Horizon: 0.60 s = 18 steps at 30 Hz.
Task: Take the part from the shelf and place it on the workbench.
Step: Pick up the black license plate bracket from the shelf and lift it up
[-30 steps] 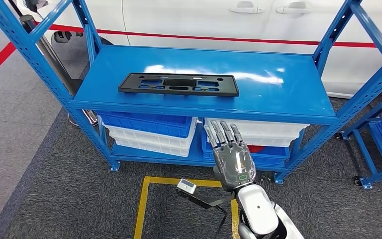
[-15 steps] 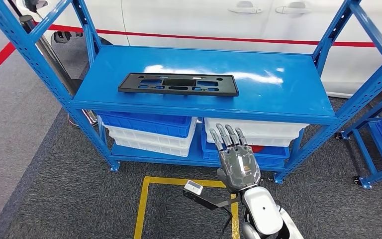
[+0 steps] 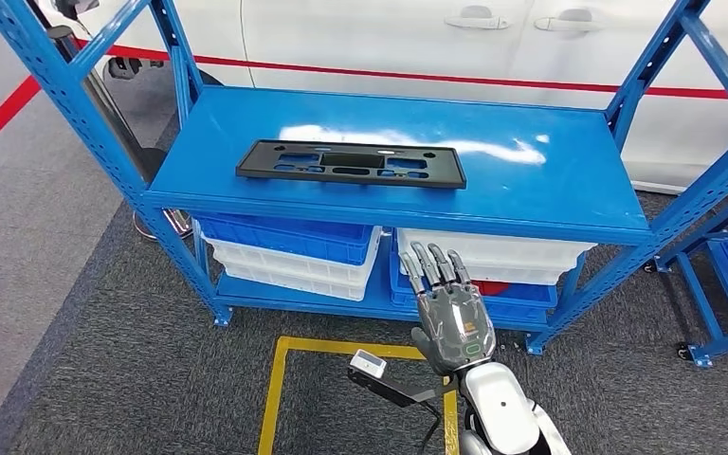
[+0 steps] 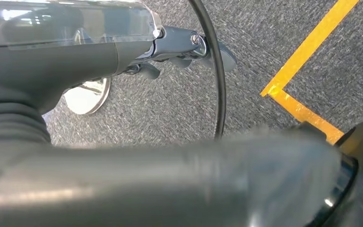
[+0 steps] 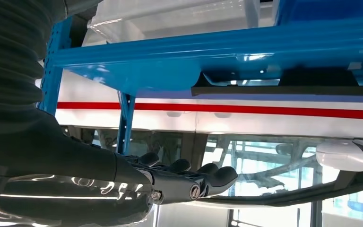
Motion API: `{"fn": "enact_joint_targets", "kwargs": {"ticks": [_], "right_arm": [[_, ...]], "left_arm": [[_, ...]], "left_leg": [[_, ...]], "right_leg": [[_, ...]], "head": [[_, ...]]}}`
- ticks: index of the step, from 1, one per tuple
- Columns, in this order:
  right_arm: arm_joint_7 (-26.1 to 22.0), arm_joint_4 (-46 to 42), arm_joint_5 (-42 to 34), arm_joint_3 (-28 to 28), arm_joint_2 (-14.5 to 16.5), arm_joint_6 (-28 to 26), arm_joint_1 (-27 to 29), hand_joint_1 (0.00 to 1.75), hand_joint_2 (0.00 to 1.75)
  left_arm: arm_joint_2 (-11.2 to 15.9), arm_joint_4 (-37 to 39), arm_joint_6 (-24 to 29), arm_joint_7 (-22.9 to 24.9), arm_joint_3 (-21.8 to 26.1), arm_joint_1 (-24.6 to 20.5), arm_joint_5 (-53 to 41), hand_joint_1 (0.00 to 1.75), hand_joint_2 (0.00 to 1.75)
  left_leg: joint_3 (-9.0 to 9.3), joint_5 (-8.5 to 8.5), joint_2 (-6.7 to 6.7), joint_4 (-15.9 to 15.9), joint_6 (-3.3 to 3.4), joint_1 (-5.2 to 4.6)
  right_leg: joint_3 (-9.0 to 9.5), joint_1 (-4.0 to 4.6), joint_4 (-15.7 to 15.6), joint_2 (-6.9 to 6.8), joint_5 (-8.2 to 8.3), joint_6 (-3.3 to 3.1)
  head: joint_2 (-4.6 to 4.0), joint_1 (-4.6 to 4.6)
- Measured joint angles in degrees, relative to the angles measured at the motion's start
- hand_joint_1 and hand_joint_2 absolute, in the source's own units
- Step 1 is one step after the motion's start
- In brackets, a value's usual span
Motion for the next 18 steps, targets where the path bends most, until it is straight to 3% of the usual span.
{"fn": "enact_joint_targets", "kwargs": {"ticks": [1, 3, 4, 6, 10, 13, 14, 15, 16, 18], "right_arm": [[0.0, 0.0, 0.0, -0.06, 0.01, -0.01, 0.07, 0.0, 1.75], [-0.06, 0.01, 0.0, -0.2, 0.07, -0.03, 0.18, 0.0, 1.75], [-0.16, 0.01, 0.0, -0.29, 0.14, -0.08, 0.28, 0.0, 1.75], [-0.58, -0.04, 0.0, -0.61, 0.37, -0.31, 0.81, 0.0, 1.75], [-1.72, -0.9, 0.0, -1.64, 1.36, -0.91, 1.97, 0.0, 1.75], [-2.46, -1.42, 0.0, -2.33, 2.08, -1.08, 2.59, 0.0, 1.75], [-2.7, -1.43, 0.0, -2.61, 2.25, -1.06, 2.96, 0.0, 1.75], [-2.87, -1.42, 0.0, -2.88, 2.38, -1.05, 3.3, 0.0, 1.75], [-3.01, -1.42, 0.0, -3.13, 2.52, -1.04, 3.54, 0.0, 1.75], [-3.15, -1.42, 0.0, -3.46, 2.83, -1.05, 3.74, 0.0, 1.75]], "left_arm": [[0.0, 0.07, 0.0, 0.01, 0.02, 0.0, 0.0, 0.0, 0.0], [0.0, 0.18, 0.03, 0.03, 0.05, -0.02, -0.01, 0.0, 0.0], [0.0, 0.21, 0.06, 0.04, 0.08, -0.06, -0.02, 0.0, 0.0], [-0.01, 0.27, 0.16, 0.11, 0.11, -0.12, -0.1, 0.0, 0.0], [-0.03, 0.46, 0.38, 0.18, 0.1, -0.2, -0.44, 0.0, 0.0], [-0.04, 0.62, 0.58, 0.14, 0.03, -0.23, -0.85, 0.0, 0.0], [-0.04, 0.71, 0.63, 0.11, 0.03, -0.18, -1.03, 0.0, 0.0], [-0.04, 0.8, 0.66, 0.08, 0.04, -0.13, -1.22, 0.0, 0.0], [-0.04, 0.87, 0.68, 0.05, 0.05, -0.1, -1.38, 0.0, 0.0], [-0.04, 0.97, 0.73, -0.03, 0.06, -0.06, -1.55, 0.0, 0.0]], "left_leg": [[0.18, -0.27, -0.04, 0.08, -0.23, 0.1], [0.78, -1.05, -0.13, 0.34, -0.97, 0.33], [0.99, -1.39, -0.15, 0.52, -1.41, 0.36], [1.16, -1.91, -0.14, 0.94, -2.38, 0.27], [0.77, -3.36, 0.07, 4.09, -3.59, 0.54], [-5.17, -7.36, 0.12, 14.07, -3.73, 0.53], [-7.32, -7.94, 0.12, 16.8, -3.64, 0.48], [-8.64, -7.47, 0.12, 17.67, -3.44, 0.41], [-9.03, -5.99, 0.12, 16.52, -3.11, 0.29], [-7.81, -1.01, 0.11, 10.26, -1.93, -0.22]], "right_leg": [[0.38, -0.26, -1.75, -0.02, 1.86, 0.24], [3.2, -0.66, -9.03, -0.05, 6.43, 0.67], [4.4, -0.61, -11.99, -0.08, 7.12, 0.51], [5.26, -0.33, -14.23, -0.07, 6.93, -0.39], [6.77, -0.13, -14.28, 0.01, 6.65, -2.56], [7.93, 0.36, -14.3, -0.08, 5.61, -3.47], [8.34, 0.59, -14.29, -0.07, 5.18, -3.6], [8.85, 0.8, -14.29, -0.04, 4.72, -3.68], [9.53, 1.0, -14.29, 0.02, 4.19, -3.72], [11.13, 1.28, -14.37, 0.09, 2.94, -3.71]], "head": [[0.0, 0.0], [0.0, 0.04], [0.01, 0.15], [0.01, 0.26], [0.01, 0.2], [0.01, -0.05], [0.01, -0.08], [0.01, -0.07], [0.01, -0.08], [0.0, -0.04]]}}
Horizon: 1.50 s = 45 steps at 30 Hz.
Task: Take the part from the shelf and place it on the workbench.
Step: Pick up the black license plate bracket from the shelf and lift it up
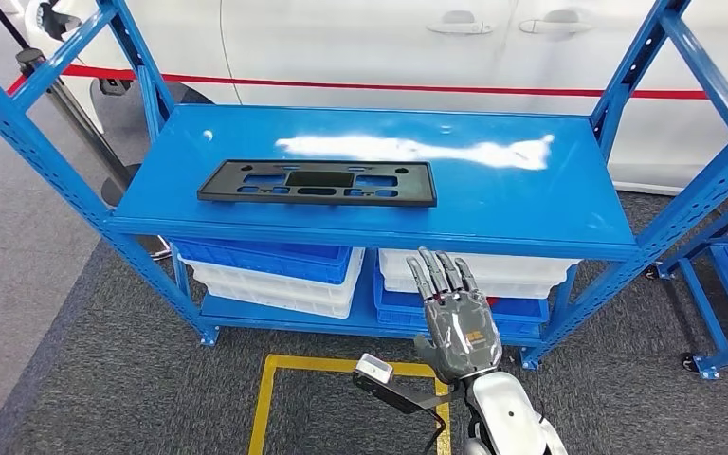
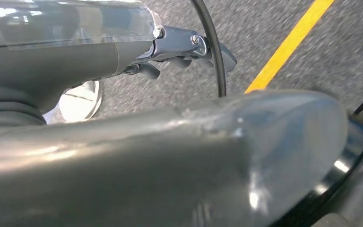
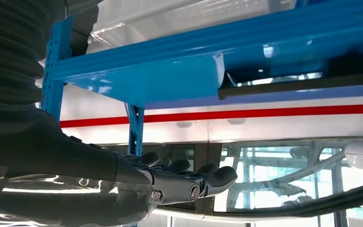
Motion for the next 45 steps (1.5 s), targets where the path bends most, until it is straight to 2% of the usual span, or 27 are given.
{"fn": "enact_joint_targets", "kwargs": {"ticks": [2, 4, 5, 6, 7, 8, 10, 11, 12, 13, 14, 16, 17, 18, 21, 22, 23, 24, 26, 27, 28, 29, 31, 33, 35, 39, 45], "right_arm": [[-0.04, 0.02, 0.0, -0.19, 0.24, 0.01, 0.09, 0.0, 1.75], [-0.1, 0.02, 0.0, -0.38, 0.36, 0.01, 0.22, 0.0, 1.75], [-0.12, 0.0, 0.0, -0.47, 0.42, 0.01, 0.25, 0.0, 1.75], [-0.13, -0.01, 0.0, -0.58, 0.46, -0.01, 0.27, 0.0, 1.75], [-0.15, -0.02, 0.0, -0.71, 0.5, -0.03, 0.22, 0.0, 1.75], [-0.16, -0.02, 0.0, -0.82, 0.51, -0.05, 0.2, 0.0, 1.75], [-0.17, -0.02, 0.0, -0.98, 0.51, -0.04, 0.27, 0.0, 1.75], [-0.14, -0.02, 0.0, -0.99, 0.51, 0.01, 0.35, 0.0, 1.75], [-0.09, -0.02, 0.0, -1.0, 0.51, 0.08, 0.42, 0.0, 1.75], [-0.03, -0.02, 0.0, -1.01, 0.51, 0.17, 0.45, 0.0, 1.75], [0.02, -0.02, 0.0, -1.02, 0.51, 0.28, 0.47, 0.0, 1.75], [0.07, 0.03, 0.0, -1.04, 0.51, 0.52, 0.58, 0.0, 1.75], [0.06, 0.07, 0.0, -1.04, 0.51, 0.66, 0.68, 0.0, 1.75], [0.08, 0.08, 0.0, -1.05, 0.52, 0.75, 0.81, 0.0, 1.75], [0.16, 0.01, 0.0, -1.15, 0.63, 0.81, 0.89, 0.0, 1.75], [0.15, 0.0, 0.0, -1.19, 0.67, 0.8, 0.84, 0.0, 1.75], [0.13, 0.0, 0.0, -1.22, 0.72, 0.79, 0.83, 0.0, 1.75], [0.11, 0.0, 0.0, -1.25, 0.75, 0.79, 0.86, 0.0, 1.75], [0.02, 0.0, 0.0, -1.26, 0.78, 0.8, 0.92, 0.0, 1.75], [-0.08, 0.0, 0.0, -1.27, 0.78, 0.8, 0.98, 0.0, 1.75], [-0.22, 0.0, 0.0, -1.27, 0.78, 0.79, 1.02, 0.0, 1.75], [-0.39, 0.0, 0.0, -1.27, 0.78, 0.79, 1.05, 0.0, 1.75], [-0.79, 0.01, 0.0, -1.29, 0.86, 0.75, 1.06, 0.0, 1.75], [-1.21, 0.04, 0.0, -1.32, 1.04, 0.72, 1.12, 0.0, 1.75], [-1.61, 0.0, 0.0, -1.33, 1.22, 0.69, 1.16, 0.0, 1.75], [-2.1, -0.15, 0.0, -1.02, 1.33, 0.67, 1.04, 0.0, 1.75], [-2.55, -0.17, -0.22, 1.64, 1.32, 0.59, 0.1, 0.0, 1.75]], "left_arm": [[0.01, 0.12, 0.04, -0.04, 0.02, -0.02, -0.1, 0.0, 0.0], [-0.01, 0.22, 0.06, -0.09, 0.04, 0.03, -0.25, 0.0, 0.0], [-0.04, 0.23, 0.07, -0.12, 0.04, 0.08, -0.3, 0.0, 0.0], [-0.08, 0.25, 0.07, -0.13, 0.07, 0.14, -0.37, 0.0, 0.0], [-0.11, 0.28, 0.08, -0.16, 0.08, 0.13, -0.42, 0.0, 0.0], [-0.16, 0.3, 0.09, -0.19, 0.09, 0.01, -0.48, 0.0, 0.0], [-0.25, 0.38, 0.09, -0.26, 0.09, -0.2, -0.73, 0.0, 0.0], [-0.3, 0.47, 0.09, -0.28, 0.09, -0.24, -0.87, 0.0, 0.0], [-0.34, 0.6, 0.1, -0.32, 0.09, -0.25, -1.05, 0.0, 0.0], [-0.37, 0.75, 0.13, -0.4, 0.1, -0.26, -1.28, 0.0, 0.0], [-0.39, 0.93, 0.18, -0.54, 0.11, -0.29, -1.56, 0.0, 0.0], [-0.4, 1.31, 0.31, -0.91, 0.13, -0.41, -2.12, 0.0, 0.0], [-0.42, 1.49, 0.38, -1.04, 0.14, -0.54, -2.35, 0.0, 0.0], [-0.43, 1.62, 0.44, -1.14, 0.16, -0.66, -2.51, 0.0, 0.0], [-0.44, 1.79, 0.54, -1.29, 0.17, -0.95, -2.75, 0.0, 0.0], [-0.44, 1.83, 0.56, -1.31, 0.16, -1.05, -2.75, 0.0, 0.0], [-0.44, 1.87, 0.6, -1.32, 0.14, -1.18, -2.76, 0.0, 0.0], [-0.43, 1.92, 0.63, -1.33, 0.13, -1.27, -2.78, 0.0, 0.0], [-0.43, 2.04, 0.66, -1.34, 0.11, -1.33, -2.87, 0.0, 0.0], [-0.42, 2.11, 0.66, -1.34, 0.12, -1.3, -2.94, 0.0, 0.0], [-0.41, 2.2, 0.66, -1.34, 0.13, -1.27, -3.06, 0.0, 0.0], [-0.4, 2.28, 0.67, -1.35, 0.14, -1.25, -3.21, 0.0, 0.0], [-0.39, 2.43, 0.69, -1.42, 0.19, -1.24, -3.64, 0.0, 0.0], [-0.38, 2.62, 0.8, -1.57, 0.26, -1.25, -3.99, 0.0, 0.0], [-0.38, 2.75, 0.98, -1.73, 0.32, -1.25, -4.1, 0.0, 0.0], [-0.41, 2.98, 0.86, -2.26, 0.37, -1.37, -4.08, 0.0, 0.0], [-0.44, 3.64, 1.05, -2.4, 0.32, -1.71, -4.14, 0.0, 0.0]], "left_leg": [[0.96, 2.71, 0.03, -4.53, 1.1, -0.71], [1.32, 2.52, 0.03, -5.76, 1.72, -1.14], [2.07, 2.56, -0.04, -6.5, 1.97, -1.06], [2.96, 2.45, -0.07, -7.25, 2.15, -0.93], [4.02, 2.33, -0.09, -7.97, 2.36, -0.74], [4.96, 2.16, -0.12, -8.68, 2.51, -0.57], [6.3, 1.48, -0.13, -9.36, 2.7, -0.45], [6.9, 0.99, -0.16, -9.44, 2.66, -0.4], [7.6, 0.4, -0.19, -9.46, 2.56, -0.34], [8.45, -0.27, -0.24, -9.46, 2.4, -0.26], [9.45, -1.02, -0.29, -9.46, 2.17, -0.16], [11.12, -2.55, -0.36, -9.28, 1.53, -0.08], [11.48, -3.2, -0.39, -9.23, 1.15, -0.11], [11.74, -3.68, -0.39, -9.24, 0.73, -0.16], [12.58, -4.11, -0.26, -8.87, -0.33, -0.11], [12.16, -4.14, -0.19, -7.39, -0.54, -0.04], [10.92, -4.5, -0.12, -4.87, -0.75, 0.02], [8.75, -5.34, -0.07, -1.19, -0.98, 0.06], [3.55, -8.36, -0.06, 5.83, -1.32, 0.07], [1.6, -9.55, -0.06, 7.54, -1.35, 0.07], [0.54, -9.63, -0.06, 7.39, -1.21, 0.06], [0.32, -8.25, -0.06, 5.41, -0.92, 0.02], [1.13, -2.02, -0.08, -1.31, 0.0, -0.26], [1.7, 2.36, -0.08, -5.57, 0.67, -0.65], [1.77, 2.99, -0.1, -6.22, 0.76, -0.76], [2.4, 3.33, -0.36, -7.25, 0.43, -0.62], [2.75, 2.67, -0.34, -7.38, 1.05, -0.75]], "right_leg": [[1.11, 0.04, -0.2, 0.04, -1.1, 0.43], [1.88, -0.05, -0.34, -0.01, -1.45, 1.19], [2.15, -0.05, -0.24, -0.06, -1.4, 1.56], [2.22, -0.05, 0.6, -0.09, -1.13, 1.83], [1.46, -0.08, 2.35, -0.09, -1.01, 2.1], [-0.19, -0.17, 5.21, -0.09, -1.42, 2.36], [-5.28, -0.51, 11.95, -0.09, -3.74, 2.91], [-7.78, -0.71, 14.29, -0.1, -5.12, 3.19], [-9.59, -0.9, 15.12, -0.11, -5.8, 3.44], [-10.61, -1.08, 14.33, -0.12, -5.26, 3.65], [-10.87, -1.25, 11.99, -0.13, -3.27, 3.81], [-10.55, -1.46, 5.54, -0.23, 3.42, 3.87], [-10.48, -1.38, 3.28, -0.26, 5.87, 3.6], [-10.56, -1.26, 2.04, -0.24, 7.29, 3.16], [-9.67, -1.11, 1.27, 0.06, 6.93, 1.53], [-8.94, -1.19, 1.02, 0.08, 6.61, 1.1], [-8.18, -1.26, 0.83, 0.05, 6.26, 0.77], [-7.5, -1.27, 0.68, -0.03, 5.79, 0.53], [-6.35, -1.16, 0.64, -0.07, 4.71, 0.3], [-5.65, -1.08, 0.64, -0.01, 4.13, 0.25], [-4.86, -0.99, 0.64, 0.06, 3.53, 0.24], [-3.97, -0.91, 0.63, 0.13, 2.9, 0.27], [-2.24, -0.74, 0.64, 0.16, 1.61, 0.48], [-1.43, -0.6, 0.67, 0.27, 0.68, 0.99], [-1.34, -0.52, 0.5, 0.37, 0.3, 1.52], [-0.83, -0.43, -0.16, 0.27, 1.0, 1.38], [0.47, -0.49, -2.13, 0.15, 0.15, 1.66]], "head": [[0.01, 0.36], [0.01, 0.67], [0.02, 0.63], [0.01, 0.68], [0.02, 0.73], [0.01, 0.79], [0.01, 0.89], [0.01, 0.88], [0.01, 0.87], [0.01, 0.88], [0.01, 0.9], [0.0, 0.97], [0.01, 0.99], [0.01, 0.99], [0.01, 0.92], [0.01, 0.83], [0.01, 0.74], [0.01, 0.65], [0.01, 0.52], [0.02, 0.5], [0.01, 0.5], [0.01, 0.5], [0.0, 0.56], [0.01, 0.6], [0.01, 0.57], [0.02, 0.61], [0.01, 0.61]]}}
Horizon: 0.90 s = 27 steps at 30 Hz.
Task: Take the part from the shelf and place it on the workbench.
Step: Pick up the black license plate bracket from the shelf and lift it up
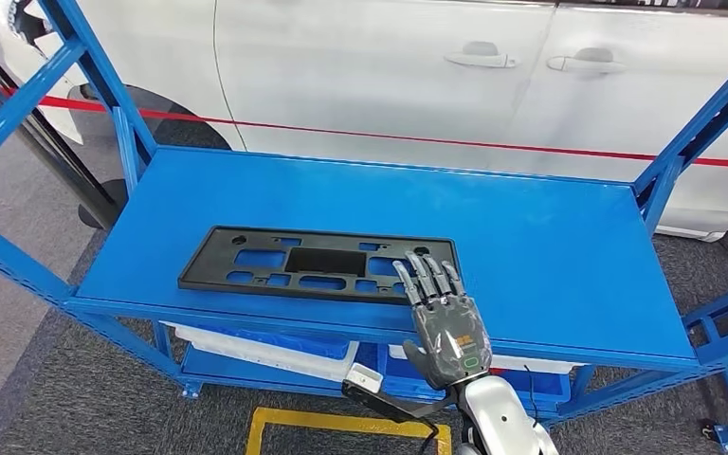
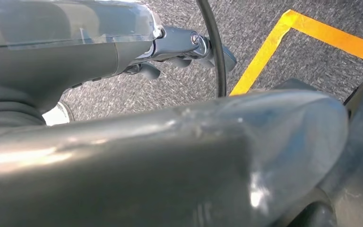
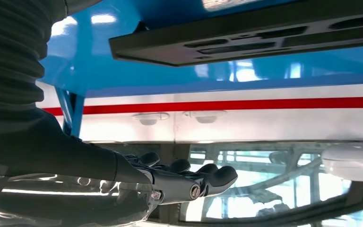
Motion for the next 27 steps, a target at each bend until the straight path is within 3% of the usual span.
{"fn": "enact_joint_targets", "kwargs": {"ticks": [8, 20, 27], "right_arm": [[-0.04, -0.33, -1.45, 3.59, 0.0, 0.06, -1.14, 0.0, 1.75], [-0.6, -0.32, -2.99, 5.02, -0.02, 0.28, -1.73, 0.0, 1.75], [0.25, 0.25, -8.14, 12.29, -0.09, 2.37, -7.32, 0.0, 1.75]], "left_arm": [[0.0, 0.36, 0.28, 0.16, -0.04, -0.13, 0.0, 0.0, 0.0], [0.0, 0.55, 0.34, 0.24, -0.09, -0.13, 0.0, 0.0, 0.0], [0.18, 1.85, 1.32, 0.63, -0.67, -0.74, 0.0, 0.0, 0.0]], "left_leg": [[0.09, 0.14, 0.01, 0.01, 0.28, -0.08], [0.27, 0.18, 0.03, -0.02, 0.29, -0.04], [0.31, 0.19, 0.07, -0.04, 0.28, 0.0]], "right_leg": [[0.04, -0.04, -0.07, -0.05, 0.29, 0.45], [0.15, 0.03, 0.01, -0.11, 0.3, 0.49], [0.15, 0.06, 0.04, -0.1, 0.3, 0.49]], "head": [[-0.01, -0.01], [-0.01, -0.01], [0.0, -0.01]]}}
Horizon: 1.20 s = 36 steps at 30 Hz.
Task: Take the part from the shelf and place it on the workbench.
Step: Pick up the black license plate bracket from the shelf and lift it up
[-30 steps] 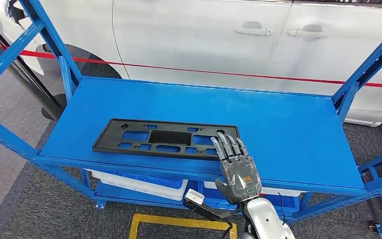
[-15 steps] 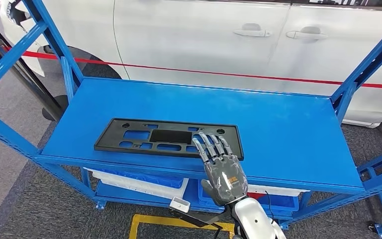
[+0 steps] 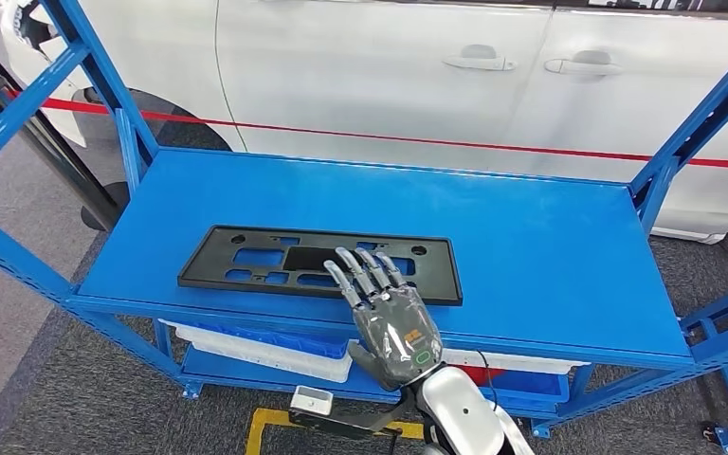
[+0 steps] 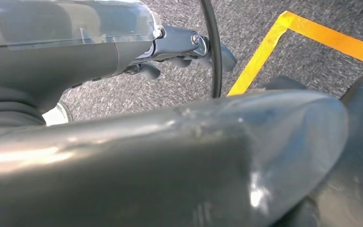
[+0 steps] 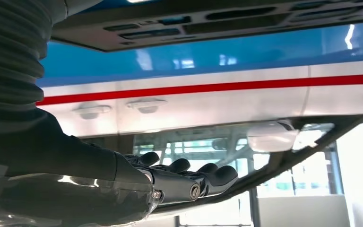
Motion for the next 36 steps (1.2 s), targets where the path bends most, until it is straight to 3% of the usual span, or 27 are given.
{"fn": "enact_joint_targets", "kwargs": {"ticks": [6, 16, 28, 36], "right_arm": [[2.5, 1.7, -1.06, 5.89, 0.03, 1.07, -5.29, 0.0, 1.75], [5.87, 7.99, 0.19, 8.21, 1.51, 3.31, -13.64, 0.0, 1.75], [7.01, 12.04, 2.07, 7.14, 1.1, 6.4, -14.14, 0.0, 1.75], [8.09, 15.55, 3.08, -0.13, 0.11, 7.11, -12.22, 0.0, 1.75]], "left_arm": [[0.73, 2.33, 0.92, -0.02, -1.0, -0.94, -0.02, 0.0, 0.0], [2.77, 7.1, 3.37, -1.65, -1.37, -3.1, -0.02, 0.0, 0.0], [3.37, 7.64, 3.72, -4.01, -0.29, -3.43, -0.02, 0.0, 0.0], [3.7, 8.11, 4.95, -5.23, 1.12, -3.81, 0.0, 0.0, 0.0]], "left_leg": [[0.01, 0.01, -0.01, 0.0, 0.0, 0.0], [0.03, 0.05, -0.02, 0.0, 0.03, 0.0], [0.03, 0.05, -0.02, 0.0, 0.03, 0.01], [0.04, 0.05, -0.02, 0.0, 0.03, 0.0]], "right_leg": [[0.03, 0.0, 0.02, 0.0, 0.0, 0.0], [0.05, -0.01, 0.03, -0.02, 0.0, 0.0], [0.03, -0.01, 0.02, -0.03, 0.0, 0.0], [0.04, -0.02, 0.02, -0.04, 0.0, 0.0]], "head": [[-0.01, 0.0], [-0.01, 0.0], [-0.01, 0.0], [-0.01, 0.01]]}}
